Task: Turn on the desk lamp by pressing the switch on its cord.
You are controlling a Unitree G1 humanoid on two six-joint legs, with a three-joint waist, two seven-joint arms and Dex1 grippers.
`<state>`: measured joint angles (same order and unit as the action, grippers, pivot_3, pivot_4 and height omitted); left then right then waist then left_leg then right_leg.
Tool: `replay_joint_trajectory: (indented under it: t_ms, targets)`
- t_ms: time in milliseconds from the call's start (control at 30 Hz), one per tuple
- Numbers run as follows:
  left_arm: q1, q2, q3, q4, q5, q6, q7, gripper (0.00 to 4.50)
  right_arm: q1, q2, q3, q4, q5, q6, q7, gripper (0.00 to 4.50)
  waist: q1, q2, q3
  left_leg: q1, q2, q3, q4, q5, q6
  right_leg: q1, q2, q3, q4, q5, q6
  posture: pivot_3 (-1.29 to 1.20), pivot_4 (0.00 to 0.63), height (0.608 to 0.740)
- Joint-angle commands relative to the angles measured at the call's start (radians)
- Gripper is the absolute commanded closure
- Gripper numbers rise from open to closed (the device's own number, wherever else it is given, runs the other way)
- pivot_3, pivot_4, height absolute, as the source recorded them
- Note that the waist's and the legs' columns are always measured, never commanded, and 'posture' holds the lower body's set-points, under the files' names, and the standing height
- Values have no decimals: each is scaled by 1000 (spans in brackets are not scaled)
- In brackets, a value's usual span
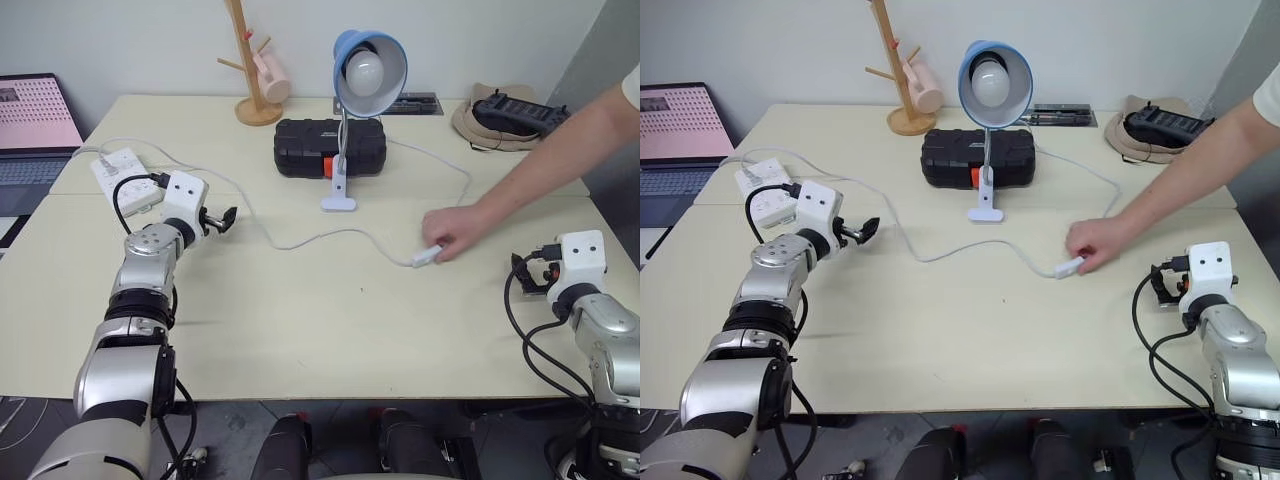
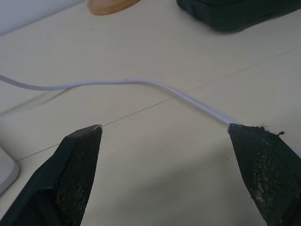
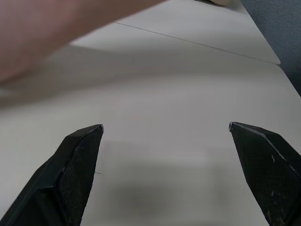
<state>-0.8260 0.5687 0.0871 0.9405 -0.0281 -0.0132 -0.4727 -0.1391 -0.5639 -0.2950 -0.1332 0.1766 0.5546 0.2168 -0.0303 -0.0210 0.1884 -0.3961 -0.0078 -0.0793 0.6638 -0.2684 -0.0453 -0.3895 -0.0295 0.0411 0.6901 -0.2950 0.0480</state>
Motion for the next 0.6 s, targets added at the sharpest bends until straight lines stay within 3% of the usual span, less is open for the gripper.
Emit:
replay_joint_trajectory:
  t_ms: [33, 600]
  targets:
    - [-6, 14, 6, -35, -7, -17, -37, 36, 6, -11, -30, -44, -5, -5, 3, 0, 0, 0, 0, 0, 0, 0, 0, 0, 0, 0, 0, 0, 0, 0, 0, 0, 150, 740]
    - [-21, 16, 20, -32, -15, -22, -34, 36, 25, -24, -41, -45, -2, -5, 12, 0, 0, 0, 0, 0, 0, 0, 0, 0, 0, 0, 0, 0, 0, 0, 0, 0, 150, 740]
